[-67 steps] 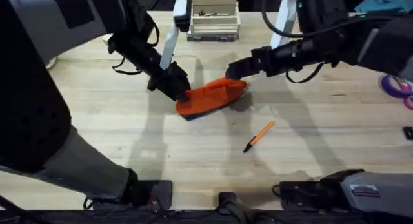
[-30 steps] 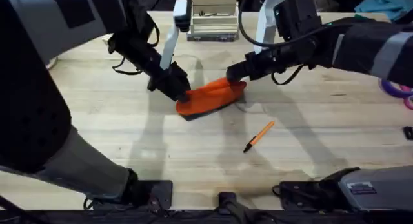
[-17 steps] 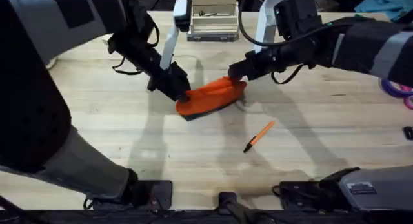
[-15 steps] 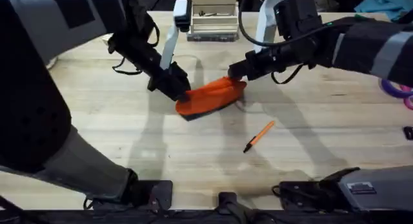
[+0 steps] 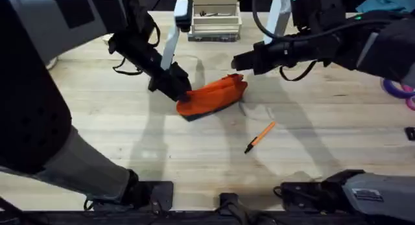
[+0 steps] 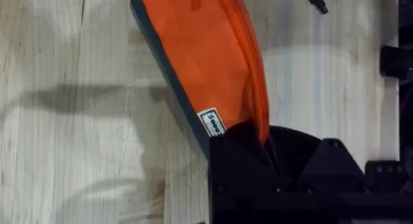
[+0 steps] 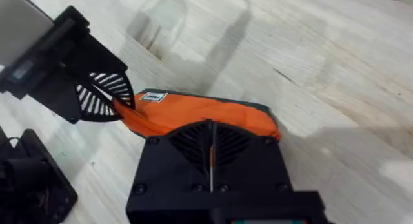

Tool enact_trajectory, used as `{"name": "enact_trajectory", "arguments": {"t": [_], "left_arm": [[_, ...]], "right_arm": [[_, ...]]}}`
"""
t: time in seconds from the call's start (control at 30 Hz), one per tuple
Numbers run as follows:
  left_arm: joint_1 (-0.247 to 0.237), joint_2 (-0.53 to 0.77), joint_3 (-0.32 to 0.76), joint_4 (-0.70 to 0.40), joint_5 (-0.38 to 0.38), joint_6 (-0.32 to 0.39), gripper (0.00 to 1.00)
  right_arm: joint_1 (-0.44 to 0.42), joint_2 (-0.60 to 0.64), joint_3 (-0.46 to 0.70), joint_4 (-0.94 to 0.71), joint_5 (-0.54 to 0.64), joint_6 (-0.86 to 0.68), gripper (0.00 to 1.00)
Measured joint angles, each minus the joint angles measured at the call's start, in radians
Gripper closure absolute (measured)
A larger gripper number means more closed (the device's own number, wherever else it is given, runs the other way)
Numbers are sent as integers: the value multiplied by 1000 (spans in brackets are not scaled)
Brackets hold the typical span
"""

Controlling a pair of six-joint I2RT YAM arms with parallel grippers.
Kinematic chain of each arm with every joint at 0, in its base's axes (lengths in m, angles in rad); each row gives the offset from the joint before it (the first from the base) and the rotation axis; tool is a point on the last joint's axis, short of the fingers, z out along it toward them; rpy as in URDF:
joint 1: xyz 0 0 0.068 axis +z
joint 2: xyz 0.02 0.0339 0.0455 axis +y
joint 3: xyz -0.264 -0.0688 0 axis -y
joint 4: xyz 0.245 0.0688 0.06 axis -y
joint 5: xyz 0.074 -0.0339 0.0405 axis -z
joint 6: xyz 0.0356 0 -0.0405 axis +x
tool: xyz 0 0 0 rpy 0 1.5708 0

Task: Unzip the bag, pick up the pens from the table one at a time and place them inside, then zip the bag closed.

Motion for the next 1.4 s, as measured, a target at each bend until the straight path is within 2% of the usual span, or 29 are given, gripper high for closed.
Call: {"name": "enact_trajectory", "arguments": {"t": [0.6, 0.9, 0.97, 1.1, 1.13, 1.2, 1.4], "left_arm": [[0, 0, 0, 0, 0, 0, 957], [0, 0, 0, 0, 0, 0, 957], [0, 0, 0, 0, 0, 0, 958], [0, 0, 0, 0, 0, 0, 958], [0, 0, 0, 0, 0, 0, 958], [0, 0, 0, 0, 0, 0, 958], [0, 0, 0, 0, 0, 0, 958]], "right_arm": [[13, -10, 0, -8, 0, 11, 970], [13, -156, 0, -73, 1, -44, 950], [13, -183, 0, -84, 1, -54, 706], [13, -228, 0, -93, 1, -66, 130], [13, -237, 0, -96, 1, -72, 40], [13, -258, 0, -106, 2, -73, 7], [13, -288, 0, -132, 1, -97, 5]]}}
